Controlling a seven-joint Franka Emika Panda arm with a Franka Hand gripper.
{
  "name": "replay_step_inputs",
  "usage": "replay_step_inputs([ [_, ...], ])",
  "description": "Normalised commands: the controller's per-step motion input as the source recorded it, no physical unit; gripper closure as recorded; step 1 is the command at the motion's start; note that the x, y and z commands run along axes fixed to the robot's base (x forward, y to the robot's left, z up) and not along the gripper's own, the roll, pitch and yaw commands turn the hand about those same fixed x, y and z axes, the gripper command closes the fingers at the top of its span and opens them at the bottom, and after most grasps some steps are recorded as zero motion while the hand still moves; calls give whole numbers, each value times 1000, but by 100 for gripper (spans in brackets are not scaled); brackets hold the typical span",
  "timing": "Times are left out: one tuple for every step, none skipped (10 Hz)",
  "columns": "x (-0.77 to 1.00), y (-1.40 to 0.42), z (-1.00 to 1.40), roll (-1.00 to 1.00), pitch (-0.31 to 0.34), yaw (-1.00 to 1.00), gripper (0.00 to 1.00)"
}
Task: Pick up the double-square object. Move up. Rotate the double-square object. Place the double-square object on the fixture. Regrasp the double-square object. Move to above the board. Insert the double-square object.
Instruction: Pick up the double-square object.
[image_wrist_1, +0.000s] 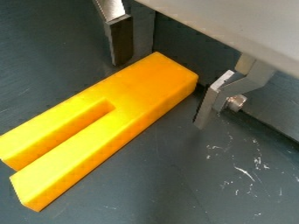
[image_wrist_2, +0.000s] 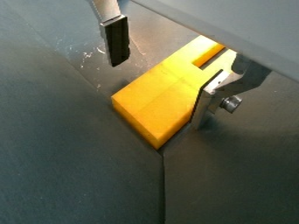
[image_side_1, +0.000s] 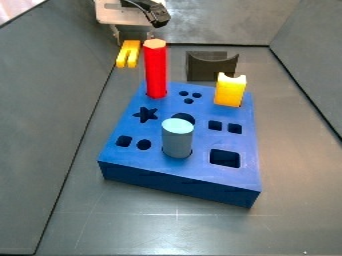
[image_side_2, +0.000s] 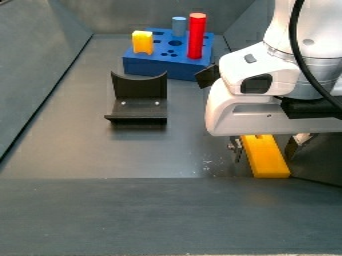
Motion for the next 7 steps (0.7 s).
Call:
replay_step_inputs([
  [260,-17,-1000,-16,-59,0,0],
  [277,-20,-1000,-23,-47,0,0],
  [489,-163,-1000,0,-33,0,0],
  [543,-171,-1000,0,-17,0,0],
  [334,0,-1000,-36,0,0,0],
  [3,0,-371,-64,0,0,0],
  [0,0,-63,-79,-47,0,0],
])
